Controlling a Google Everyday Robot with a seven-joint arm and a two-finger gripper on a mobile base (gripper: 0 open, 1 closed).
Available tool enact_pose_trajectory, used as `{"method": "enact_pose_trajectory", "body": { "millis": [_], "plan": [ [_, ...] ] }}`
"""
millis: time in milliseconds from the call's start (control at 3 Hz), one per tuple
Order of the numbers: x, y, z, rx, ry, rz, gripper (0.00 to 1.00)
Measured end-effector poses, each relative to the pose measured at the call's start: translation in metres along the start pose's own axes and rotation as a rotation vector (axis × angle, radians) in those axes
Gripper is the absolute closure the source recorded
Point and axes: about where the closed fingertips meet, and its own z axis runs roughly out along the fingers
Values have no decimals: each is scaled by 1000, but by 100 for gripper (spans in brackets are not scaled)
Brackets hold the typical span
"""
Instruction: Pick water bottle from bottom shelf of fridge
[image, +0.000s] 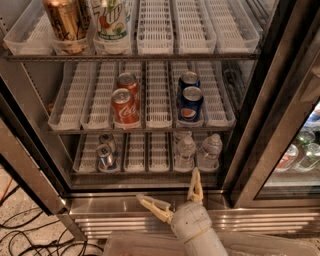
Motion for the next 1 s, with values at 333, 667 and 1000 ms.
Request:
{"method": "enact_pose_trajectory", "body": {
  "millis": [333,667,1000],
  "plan": [
    [15,-19,-24,88,-43,59,0],
    [30,-41,-51,173,-54,95,0],
    [48,-60,-71,230,-17,109,0]
  ]
}}
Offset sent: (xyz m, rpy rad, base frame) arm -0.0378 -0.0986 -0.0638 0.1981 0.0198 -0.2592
